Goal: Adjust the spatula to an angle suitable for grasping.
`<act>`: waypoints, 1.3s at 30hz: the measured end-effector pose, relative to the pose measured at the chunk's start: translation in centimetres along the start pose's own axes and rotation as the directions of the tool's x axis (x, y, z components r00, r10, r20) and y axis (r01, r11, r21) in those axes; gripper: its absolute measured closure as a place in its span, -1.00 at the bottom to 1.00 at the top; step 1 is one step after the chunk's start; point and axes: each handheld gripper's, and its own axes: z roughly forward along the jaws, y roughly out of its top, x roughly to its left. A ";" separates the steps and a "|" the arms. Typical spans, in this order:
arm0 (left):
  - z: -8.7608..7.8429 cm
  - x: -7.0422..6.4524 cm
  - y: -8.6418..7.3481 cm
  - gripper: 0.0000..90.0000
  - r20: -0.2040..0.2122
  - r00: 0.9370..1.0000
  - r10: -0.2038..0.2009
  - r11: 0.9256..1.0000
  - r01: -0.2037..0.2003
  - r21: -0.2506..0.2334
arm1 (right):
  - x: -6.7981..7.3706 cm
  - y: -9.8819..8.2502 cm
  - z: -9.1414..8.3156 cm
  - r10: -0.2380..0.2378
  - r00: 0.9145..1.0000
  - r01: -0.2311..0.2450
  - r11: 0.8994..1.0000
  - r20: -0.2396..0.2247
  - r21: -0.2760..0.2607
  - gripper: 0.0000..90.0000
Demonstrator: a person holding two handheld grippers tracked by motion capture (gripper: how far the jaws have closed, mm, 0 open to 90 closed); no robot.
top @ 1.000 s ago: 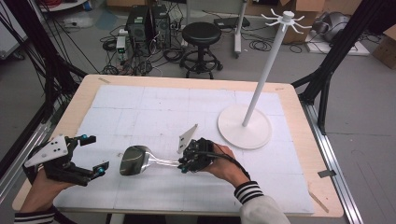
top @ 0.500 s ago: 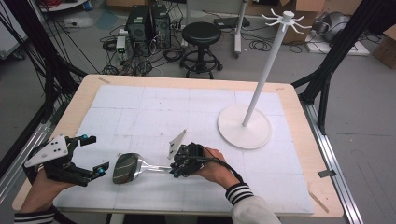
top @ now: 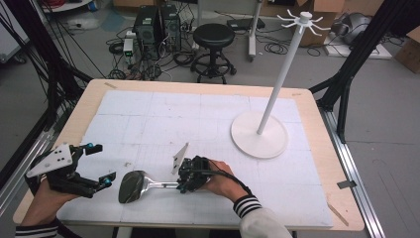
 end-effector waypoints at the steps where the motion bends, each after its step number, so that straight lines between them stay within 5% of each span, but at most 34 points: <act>1: 0.0 0.0 0.0 -0.96 0.000 1.000 0.000 1.000 0.000 0.000 | 0.0 0.0 0.0 0.001 1.000 -0.001 1.000 -0.002 -0.002 0.66; 13: 0.1 0.0 -0.1 -0.96 0.002 1.000 0.000 1.000 0.000 0.004 | 0.2 0.0 0.5 -0.007 1.000 0.007 1.000 0.027 0.029 0.60; 19: 0.1 0.0 -0.1 -0.96 0.001 1.000 0.000 1.000 0.000 0.007 | -0.2 -0.4 -0.9 0.027 0.998 -0.022 0.997 0.063 -0.068 0.16; 25: 0.2 0.0 -0.3 -0.96 -0.001 1.000 -0.001 1.000 0.001 0.012 | 0.0 -0.8 -2.2 0.039 0.998 -0.033 0.992 0.047 -0.121 -0.57; 33: 0.8 -0.3 0.0 -0.96 0.015 1.000 0.007 1.000 -0.007 0.012 | 0.4 -2.0 -4.7 0.040 0.999 -0.033 0.972 0.027 -0.233 -0.99; 39: 1.4 -0.4 0.4 -0.96 0.040 0.999 0.013 1.000 -0.014 0.021 | 0.9 -3.7 -6.9 0.044 0.997 -0.026 0.965 0.064 -0.259 -0.99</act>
